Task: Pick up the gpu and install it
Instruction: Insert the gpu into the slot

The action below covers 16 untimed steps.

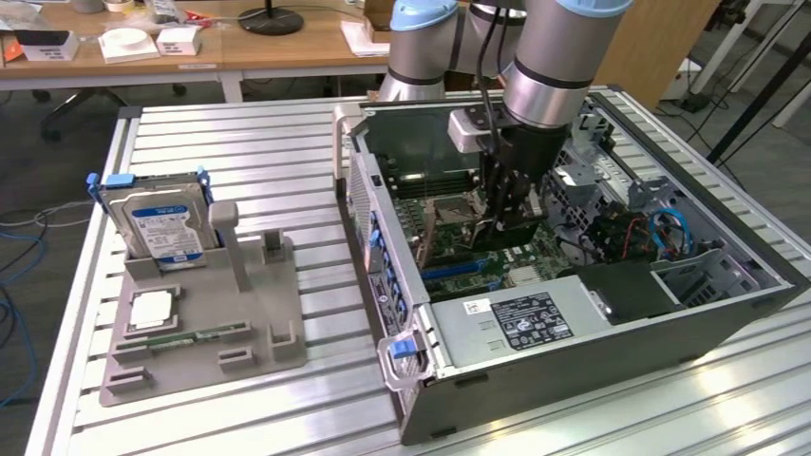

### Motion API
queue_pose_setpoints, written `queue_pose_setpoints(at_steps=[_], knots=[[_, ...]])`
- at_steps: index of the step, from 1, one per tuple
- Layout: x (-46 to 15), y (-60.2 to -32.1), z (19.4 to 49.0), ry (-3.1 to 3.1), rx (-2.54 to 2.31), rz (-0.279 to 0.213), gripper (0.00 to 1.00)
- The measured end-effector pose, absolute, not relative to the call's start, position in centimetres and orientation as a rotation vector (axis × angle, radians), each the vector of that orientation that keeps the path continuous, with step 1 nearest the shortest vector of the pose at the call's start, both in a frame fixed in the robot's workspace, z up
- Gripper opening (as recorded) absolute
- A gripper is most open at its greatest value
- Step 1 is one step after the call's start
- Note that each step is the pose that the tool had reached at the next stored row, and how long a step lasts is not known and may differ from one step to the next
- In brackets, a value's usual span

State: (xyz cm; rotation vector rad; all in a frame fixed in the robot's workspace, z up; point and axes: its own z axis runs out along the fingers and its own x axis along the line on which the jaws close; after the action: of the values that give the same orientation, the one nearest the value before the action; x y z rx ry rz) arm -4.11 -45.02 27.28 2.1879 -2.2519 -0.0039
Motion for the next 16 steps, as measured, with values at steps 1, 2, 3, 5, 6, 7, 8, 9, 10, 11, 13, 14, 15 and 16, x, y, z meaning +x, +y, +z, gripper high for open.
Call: queue_pose_setpoints(at_steps=[1, 2, 3, 5, 6, 7, 8, 9, 10, 11, 13, 14, 15, 16], knots=[[-4.1, -45.0, 27.2, -2.252, 2.188, -0.004, 0.26], [-4.1, -45.1, 27.2, -2.252, 2.188, -0.004, 0.26], [-4.1, -45.1, 27.1, -2.252, 2.188, -0.004, 0.26], [-4.3, -45.1, 27.1, -2.252, 2.188, -0.004, 0.26], [-4.3, -45.2, 27.1, -2.252, 2.188, -0.004, 0.26], [-4.4, -45.2, 27.0, -2.252, 2.188, -0.004, 0.26], [-4.5, -45.3, 27.0, -2.252, 2.188, -0.004, 0.26], [-4.6, -45.3, 27.0, -2.252, 2.188, -0.004, 0.26], [-4.7, -45.4, 27.0, -2.252, 2.188, -0.004, 0.26], [-4.8, -45.4, 27.0, -2.252, 2.188, -0.004, 0.26], [-5.1, -45.5, 27.0, -2.252, 2.188, -0.004, 0.26], [-5.2, -45.5, 26.9, -2.252, 2.188, -0.004, 0.26], [-5.2, -45.5, 26.9, -2.252, 2.188, -0.004, 0.26], [-5.4, -45.5, 26.9, -2.252, 2.188, -0.004, 0.26]])
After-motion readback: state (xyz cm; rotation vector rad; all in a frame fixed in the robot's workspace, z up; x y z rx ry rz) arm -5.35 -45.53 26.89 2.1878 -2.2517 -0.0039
